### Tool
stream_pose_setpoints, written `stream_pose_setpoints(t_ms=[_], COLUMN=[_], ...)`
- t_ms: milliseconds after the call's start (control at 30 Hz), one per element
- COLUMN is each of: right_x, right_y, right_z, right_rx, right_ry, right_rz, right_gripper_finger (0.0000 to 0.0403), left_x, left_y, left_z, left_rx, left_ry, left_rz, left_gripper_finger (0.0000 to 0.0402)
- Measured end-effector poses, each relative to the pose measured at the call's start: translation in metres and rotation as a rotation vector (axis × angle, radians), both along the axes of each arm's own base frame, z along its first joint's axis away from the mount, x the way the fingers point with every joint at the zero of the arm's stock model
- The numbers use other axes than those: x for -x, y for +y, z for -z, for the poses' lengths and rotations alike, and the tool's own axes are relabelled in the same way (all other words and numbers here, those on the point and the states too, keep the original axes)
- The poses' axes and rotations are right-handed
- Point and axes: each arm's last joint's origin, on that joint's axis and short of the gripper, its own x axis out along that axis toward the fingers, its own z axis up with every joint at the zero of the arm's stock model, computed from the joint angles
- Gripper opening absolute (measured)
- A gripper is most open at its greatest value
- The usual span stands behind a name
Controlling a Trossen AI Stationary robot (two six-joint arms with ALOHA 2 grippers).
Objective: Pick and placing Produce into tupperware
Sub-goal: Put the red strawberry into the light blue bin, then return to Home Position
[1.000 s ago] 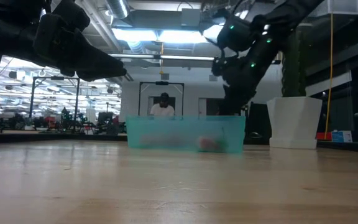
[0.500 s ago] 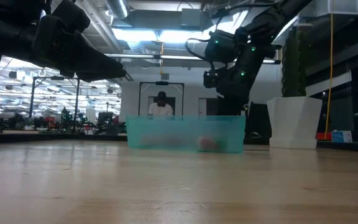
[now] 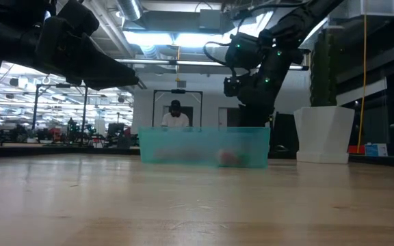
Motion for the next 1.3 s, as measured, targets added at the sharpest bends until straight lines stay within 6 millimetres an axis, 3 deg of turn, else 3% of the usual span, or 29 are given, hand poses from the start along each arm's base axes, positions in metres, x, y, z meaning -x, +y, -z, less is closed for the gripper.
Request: stream_pose_setpoints(t_ms=[367, 533, 767, 1000, 1300], right_x=[-0.002, -0.009, -0.007, 0.038, 0.127], right_y=[-0.001, 0.003, 0.030, 0.058, 0.095], right_z=[-0.005, -0.033, -0.076, -0.114, -0.145], right_rx=[-0.032, -0.030, 0.027, 0.045, 0.073], right_ry=[-0.003, 0.006, -0.121, -0.265, -0.590], right_rz=[0.065, 0.043, -0.089, -0.128, -0.175], right_gripper_finger=[0.0178, 0.0176, 0.0178, 0.0179, 0.0179], left_x=[0.000, 0.000, 0.008, 0.037, 0.088], left_y=[0.000, 0.000, -0.003, -0.006, 0.006], left_z=[-0.001, -0.007, -0.026, -0.043, -0.064], left_rx=[-0.070, -0.076, -0.102, -0.079, 0.010], left_ry=[0.000, -0.046, -0.131, -0.104, -0.185], left_rz=[0.012, 0.013, 0.069, 0.311, 0.382], left_gripper_finger=[0.0215, 0.0215, 0.0215, 0.0215, 0.0215])
